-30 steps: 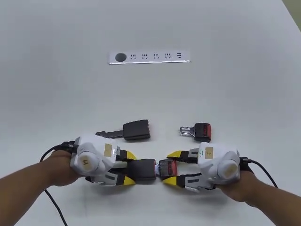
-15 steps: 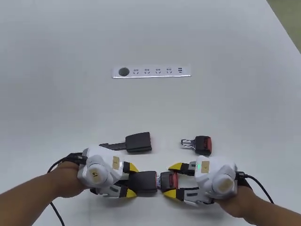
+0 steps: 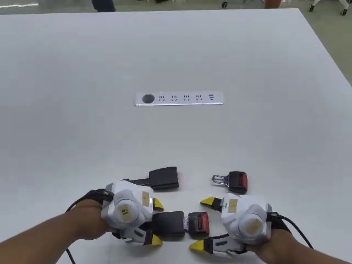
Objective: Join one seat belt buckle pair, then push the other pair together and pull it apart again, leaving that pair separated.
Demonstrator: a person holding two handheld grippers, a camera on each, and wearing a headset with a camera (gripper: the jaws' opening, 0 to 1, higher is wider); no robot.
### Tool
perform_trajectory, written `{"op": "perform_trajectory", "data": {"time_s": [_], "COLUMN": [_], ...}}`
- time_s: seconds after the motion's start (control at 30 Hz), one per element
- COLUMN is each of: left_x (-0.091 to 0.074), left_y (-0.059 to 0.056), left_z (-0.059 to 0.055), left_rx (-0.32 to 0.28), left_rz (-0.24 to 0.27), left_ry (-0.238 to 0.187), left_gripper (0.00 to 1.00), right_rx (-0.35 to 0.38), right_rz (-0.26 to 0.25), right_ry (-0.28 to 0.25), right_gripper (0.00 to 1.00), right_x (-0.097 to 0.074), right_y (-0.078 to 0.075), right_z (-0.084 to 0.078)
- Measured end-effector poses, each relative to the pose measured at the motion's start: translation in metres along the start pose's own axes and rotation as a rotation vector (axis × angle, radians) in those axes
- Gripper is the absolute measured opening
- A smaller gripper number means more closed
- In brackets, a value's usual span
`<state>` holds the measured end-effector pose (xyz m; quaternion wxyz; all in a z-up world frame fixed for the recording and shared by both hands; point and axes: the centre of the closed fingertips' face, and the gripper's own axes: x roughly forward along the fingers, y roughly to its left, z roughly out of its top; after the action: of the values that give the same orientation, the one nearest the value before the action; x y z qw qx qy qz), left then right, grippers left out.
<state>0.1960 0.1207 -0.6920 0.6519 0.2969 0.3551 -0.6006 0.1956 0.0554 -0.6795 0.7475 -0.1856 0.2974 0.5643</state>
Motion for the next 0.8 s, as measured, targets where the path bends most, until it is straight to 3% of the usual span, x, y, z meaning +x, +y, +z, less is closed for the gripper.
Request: {"op": "perform_trajectory", "data": {"time_s": [0.07,0.1,0.3,0.47,0.53,0.67,0.73,0.8], "left_x": [-0.004,-0.007,-0.021,-0.034,-0.042,-0.052,-0.059,-0.060], "left_y": [0.002,0.001,0.008,0.012,0.015,0.025,0.024,0.026], "left_z": [0.000,0.005,0.014,0.018,0.025,0.029,0.036,0.034], "left_rx": [-0.021,-0.046,-0.113,-0.141,-0.163,-0.201,-0.211,-0.215], "left_rz": [0.013,0.011,0.052,0.079,0.102,0.139,0.146,0.154], "left_ry": [-0.002,-0.034,-0.089,-0.118,-0.141,-0.175,-0.188,-0.193], "left_gripper": [0.64,0.63,0.70,0.75,0.77,0.81,0.83,0.83], "right_rx": [0.007,0.015,0.052,0.066,0.066,0.067,0.073,0.082], "right_rz": [-0.012,-0.017,-0.055,-0.075,-0.082,-0.094,-0.104,-0.118], "right_ry": [-0.012,-0.018,-0.053,-0.078,-0.087,-0.100,-0.107,-0.120], "right_gripper": [0.65,0.66,0.70,0.70,0.70,0.71,0.71,0.71], "right_x": [-0.006,-0.009,-0.019,-0.026,-0.029,-0.032,-0.035,-0.038], "right_y": [-0.003,-0.004,-0.013,-0.017,-0.018,-0.027,-0.035,-0.039], "right_z": [0.003,0.004,0.012,0.016,0.019,0.020,0.020,0.024]}}
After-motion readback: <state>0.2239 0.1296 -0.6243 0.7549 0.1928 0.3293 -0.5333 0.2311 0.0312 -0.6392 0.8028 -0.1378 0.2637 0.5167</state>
